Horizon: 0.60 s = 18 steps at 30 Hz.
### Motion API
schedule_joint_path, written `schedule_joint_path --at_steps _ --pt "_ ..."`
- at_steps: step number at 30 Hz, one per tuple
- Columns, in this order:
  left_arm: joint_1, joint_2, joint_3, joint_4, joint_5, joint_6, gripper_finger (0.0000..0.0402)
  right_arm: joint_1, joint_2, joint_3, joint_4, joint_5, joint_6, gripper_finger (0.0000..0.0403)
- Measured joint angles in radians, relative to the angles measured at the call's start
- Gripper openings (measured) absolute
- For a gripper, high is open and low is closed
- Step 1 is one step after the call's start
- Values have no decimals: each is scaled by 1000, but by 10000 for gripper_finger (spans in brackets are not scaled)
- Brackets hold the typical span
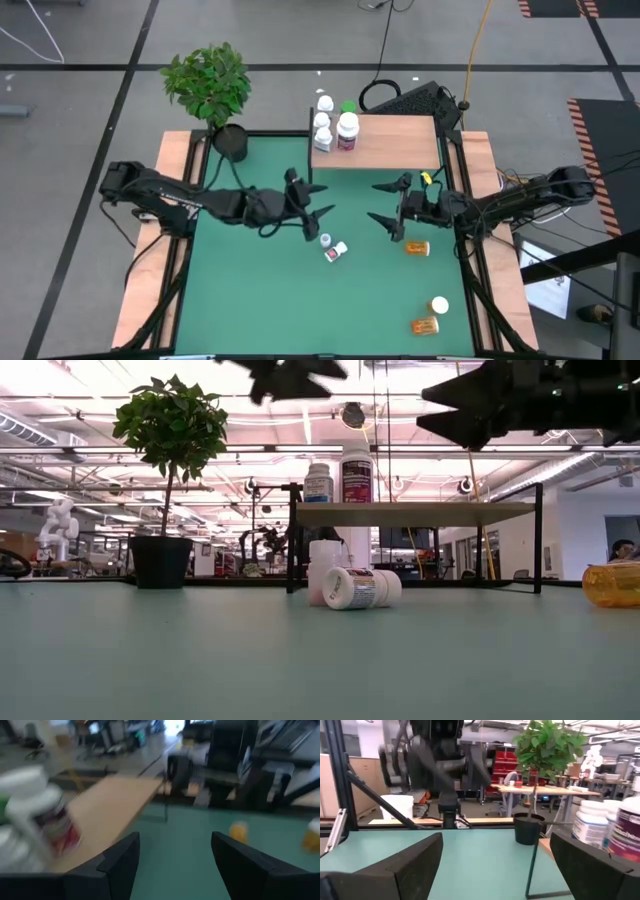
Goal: Pick and place medicine bottles onto shelf by color
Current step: Put the top orange pill bottle on the shelf
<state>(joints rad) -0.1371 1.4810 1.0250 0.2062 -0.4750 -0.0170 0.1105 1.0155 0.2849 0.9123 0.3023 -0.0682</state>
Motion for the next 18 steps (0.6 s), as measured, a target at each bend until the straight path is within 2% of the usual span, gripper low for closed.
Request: schedule_joint_path --at_steps 6,13,18 --pt "-75 -46 -149 56 -107 -59 246 -37 69 65 -2 -95 -2 364" --pt "-119 -64 -273 108 -148 -159 246 -37 155 108 -6 -97 -7 364" --pt "-134 -62 -355 205 -154 -180 246 -38 185 112 15 -93 -7 364"
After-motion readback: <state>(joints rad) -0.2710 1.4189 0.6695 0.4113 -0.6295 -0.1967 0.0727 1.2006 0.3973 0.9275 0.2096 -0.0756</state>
